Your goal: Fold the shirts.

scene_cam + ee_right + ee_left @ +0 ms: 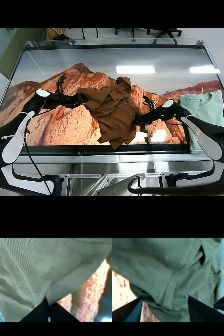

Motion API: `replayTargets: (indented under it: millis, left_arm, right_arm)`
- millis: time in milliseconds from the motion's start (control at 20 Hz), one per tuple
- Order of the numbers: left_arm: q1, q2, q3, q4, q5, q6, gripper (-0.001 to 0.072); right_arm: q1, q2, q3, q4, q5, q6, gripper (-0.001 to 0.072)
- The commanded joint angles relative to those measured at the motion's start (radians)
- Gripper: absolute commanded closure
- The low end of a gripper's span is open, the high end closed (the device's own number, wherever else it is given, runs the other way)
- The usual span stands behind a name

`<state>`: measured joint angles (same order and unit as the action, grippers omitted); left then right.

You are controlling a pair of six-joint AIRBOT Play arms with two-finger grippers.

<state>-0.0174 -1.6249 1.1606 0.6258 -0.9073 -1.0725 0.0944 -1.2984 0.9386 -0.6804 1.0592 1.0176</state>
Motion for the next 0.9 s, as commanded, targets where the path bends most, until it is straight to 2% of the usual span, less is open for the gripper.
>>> replayTargets:
  millis: [0,350,400,450,500,700,850]
  left_arm:
    - [-0.058,-0.001,0.002,0.092,0.131,-0.002,0.0116]
    - [-0.046,-0.055,0.005,0.097,0.133,-0.001,0.0124]
    - [-0.052,-0.068,0.006,0.074,0.143,-0.001,0.038]
    - [-0.056,-0.076,0.016,0.048,0.146,0.007,0.0672]
    - [-0.056,-0.079,0.037,0.032,0.14,0.015,0.0695]
    - [-0.013,0.017,0.213,0.029,0.009,0.008,0.0699]
    - [0.095,0.187,0.399,0.029,-0.105,-0.073,0.0699]
  right_arm:
    - [0.007,0.0,-0.001,0.0,-0.008,0.0,0.0687]
    - [0.007,0.0,-0.001,0.0,-0.031,0.0,0.0687]
    - [0.007,0.0,-0.001,0.003,-0.031,0.0,0.0687]
    - [0.006,0.0,-0.001,0.003,-0.031,0.0,0.0687]
    - [0.007,0.0,0.0,0.003,-0.031,0.0,0.0688]
    - [-0.036,0.082,0.066,0.024,0.024,0.0,0.0688]
    - [-0.175,0.238,0.297,0.189,0.127,-0.036,0.0689]
